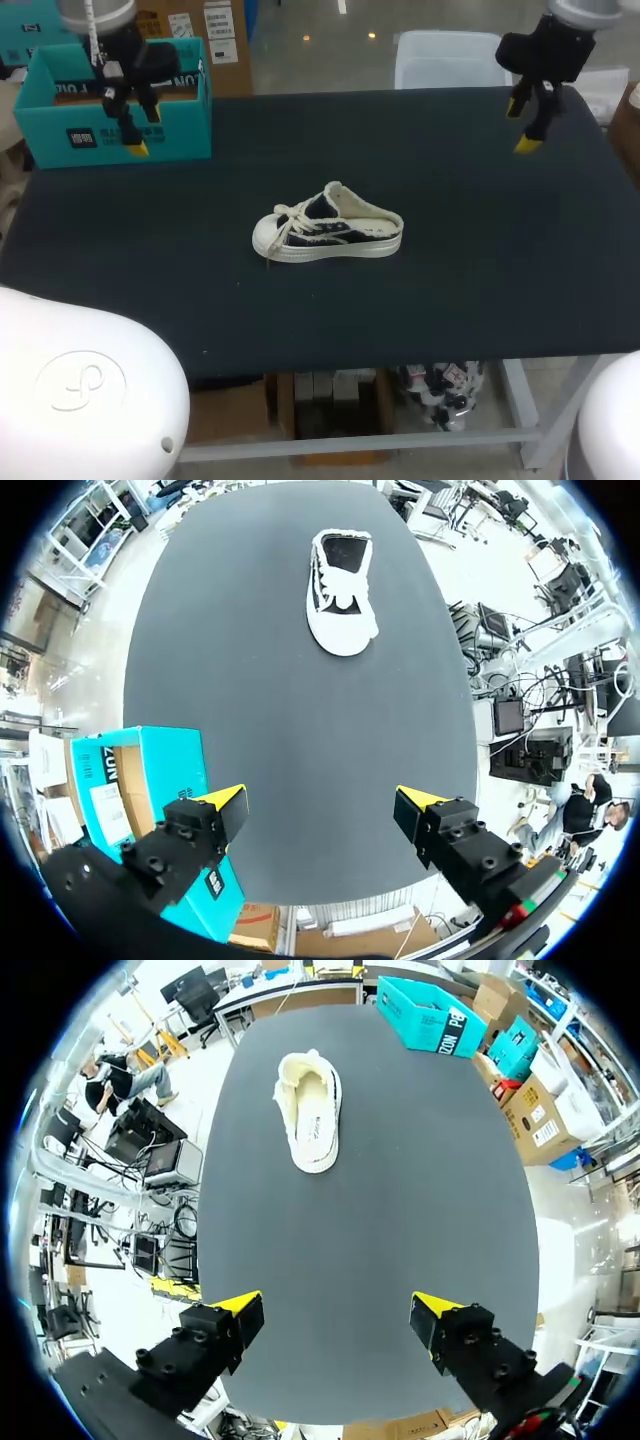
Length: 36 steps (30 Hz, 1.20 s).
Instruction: Open the shoe tongue, take the insole out of the shoe, put the insole back into the shoe, and pack the shoe into the shoebox
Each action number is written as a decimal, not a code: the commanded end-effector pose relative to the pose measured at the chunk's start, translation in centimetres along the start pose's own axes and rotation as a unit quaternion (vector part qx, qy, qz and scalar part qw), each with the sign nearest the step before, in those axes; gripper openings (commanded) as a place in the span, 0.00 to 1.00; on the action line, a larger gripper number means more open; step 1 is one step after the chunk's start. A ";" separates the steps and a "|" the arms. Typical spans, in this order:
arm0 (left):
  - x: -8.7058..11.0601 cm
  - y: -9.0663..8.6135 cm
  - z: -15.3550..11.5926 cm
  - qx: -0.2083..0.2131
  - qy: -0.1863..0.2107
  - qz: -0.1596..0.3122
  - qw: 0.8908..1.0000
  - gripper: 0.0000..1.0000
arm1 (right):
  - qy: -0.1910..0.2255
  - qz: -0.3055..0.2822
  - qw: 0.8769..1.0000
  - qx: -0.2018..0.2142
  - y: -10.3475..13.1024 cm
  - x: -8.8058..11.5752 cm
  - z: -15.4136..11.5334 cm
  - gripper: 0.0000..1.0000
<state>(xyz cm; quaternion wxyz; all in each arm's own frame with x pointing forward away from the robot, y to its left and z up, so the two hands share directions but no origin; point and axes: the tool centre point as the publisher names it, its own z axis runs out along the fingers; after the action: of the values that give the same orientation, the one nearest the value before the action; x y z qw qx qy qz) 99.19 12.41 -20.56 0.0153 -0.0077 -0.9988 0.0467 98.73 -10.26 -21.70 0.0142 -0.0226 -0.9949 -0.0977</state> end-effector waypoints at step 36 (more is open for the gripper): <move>1.6 -9.3 -0.3 -0.028 0.063 -0.253 0.965 1.00 | -0.057 0.024 0.989 -0.134 5.7 3.5 8.9 1.00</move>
<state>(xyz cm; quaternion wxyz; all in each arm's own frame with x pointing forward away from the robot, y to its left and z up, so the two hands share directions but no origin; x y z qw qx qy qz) 97.56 4.99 -19.43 0.0891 0.2051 -0.9741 0.0327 94.96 -2.93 -28.89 -0.0414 -0.0474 -0.9713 -0.2292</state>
